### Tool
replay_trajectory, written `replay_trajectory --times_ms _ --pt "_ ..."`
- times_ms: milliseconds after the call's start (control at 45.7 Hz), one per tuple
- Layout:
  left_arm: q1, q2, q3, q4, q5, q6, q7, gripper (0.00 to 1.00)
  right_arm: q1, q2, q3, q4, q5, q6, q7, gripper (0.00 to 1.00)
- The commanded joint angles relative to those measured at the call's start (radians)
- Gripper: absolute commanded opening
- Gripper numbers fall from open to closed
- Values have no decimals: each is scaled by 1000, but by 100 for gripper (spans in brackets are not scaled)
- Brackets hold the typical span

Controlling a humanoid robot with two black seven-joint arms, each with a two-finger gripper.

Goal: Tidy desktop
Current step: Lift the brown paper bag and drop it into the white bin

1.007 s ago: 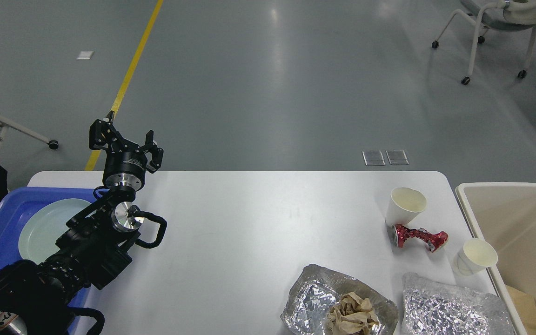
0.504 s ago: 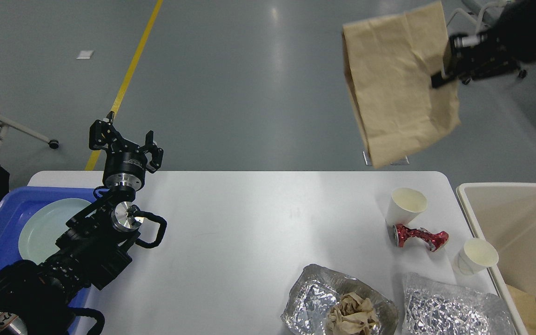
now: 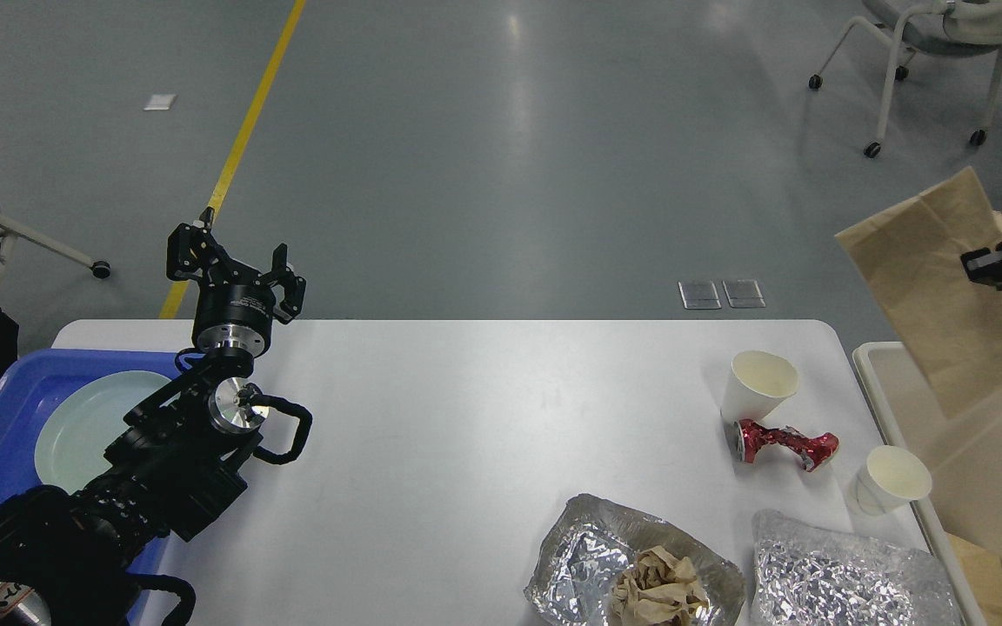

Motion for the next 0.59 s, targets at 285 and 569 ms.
replay_trajectory --times_ms 285,569 --pt "0 0 -1 0 -1 0 0 100 -223 -2 -89 -195 19 -150 0 100" --pt "0 0 1 0 1 0 0 100 -218 -3 -74 -186 42 -147 0 100"
